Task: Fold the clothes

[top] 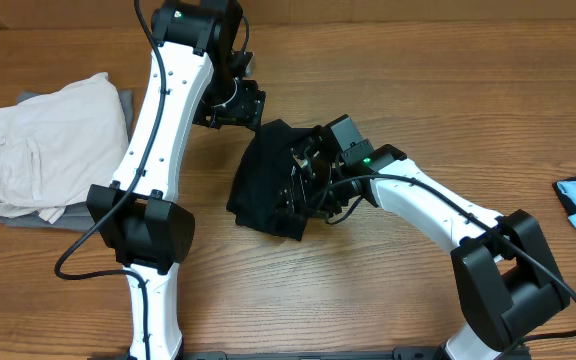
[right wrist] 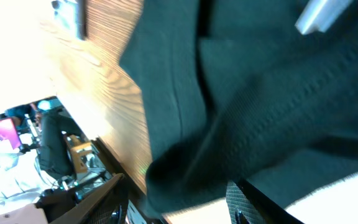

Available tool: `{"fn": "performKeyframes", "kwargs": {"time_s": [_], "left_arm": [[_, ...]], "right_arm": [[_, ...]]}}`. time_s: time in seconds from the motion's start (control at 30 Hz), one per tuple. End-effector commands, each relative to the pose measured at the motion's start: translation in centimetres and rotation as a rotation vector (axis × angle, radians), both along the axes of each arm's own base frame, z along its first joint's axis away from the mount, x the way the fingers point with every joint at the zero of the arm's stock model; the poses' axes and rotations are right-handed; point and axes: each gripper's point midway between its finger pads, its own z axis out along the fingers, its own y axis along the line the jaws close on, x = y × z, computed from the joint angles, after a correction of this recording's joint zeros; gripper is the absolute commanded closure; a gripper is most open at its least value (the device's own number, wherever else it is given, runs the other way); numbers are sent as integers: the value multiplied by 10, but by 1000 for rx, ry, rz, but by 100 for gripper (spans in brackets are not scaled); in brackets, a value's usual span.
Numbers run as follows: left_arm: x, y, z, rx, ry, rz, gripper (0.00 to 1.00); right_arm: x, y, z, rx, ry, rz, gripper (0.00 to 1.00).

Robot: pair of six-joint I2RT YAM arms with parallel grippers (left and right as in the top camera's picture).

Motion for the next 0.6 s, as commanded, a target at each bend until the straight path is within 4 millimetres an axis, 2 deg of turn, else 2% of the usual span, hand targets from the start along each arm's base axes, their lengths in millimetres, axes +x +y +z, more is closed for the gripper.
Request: {"fn": "performKeyframes", "kwargs": {"time_s": [0.0, 0.13, 0.17, 0.23, 0.3, 0.33, 0.4, 0.43, 0.57], "left_arm": [[-2, 0, 0, 13, -5, -30, 25], [-1, 0, 0, 13, -7, -30, 24], [-1, 0, 0, 13, -8, -30, 24], [-1, 0, 0, 13, -8, -30, 24], [-1, 0, 0, 13, -8, -30, 24], [-1, 0, 0, 13, -7, -31, 24], [-1, 1, 0, 18, -7, -35, 24], [-2, 2, -1, 24, -4, -35, 24], [-5, 5, -5, 43, 15, -40, 23]], "right_arm": [[-3, 5, 11, 58, 11, 15, 46], [-6, 9, 16, 94, 23, 30, 45], [-7, 9, 16, 94, 26, 30, 48], [-6, 5, 12, 64, 24, 18, 54], [-5, -1, 4, 10, 21, -1, 71], [-4, -6, -1, -28, 20, -14, 81], [-3, -22, -16, -140, 18, -50, 93], [-1, -32, -23, -199, 20, -73, 96], [2, -75, -37, -345, 77, -161, 96]]}}
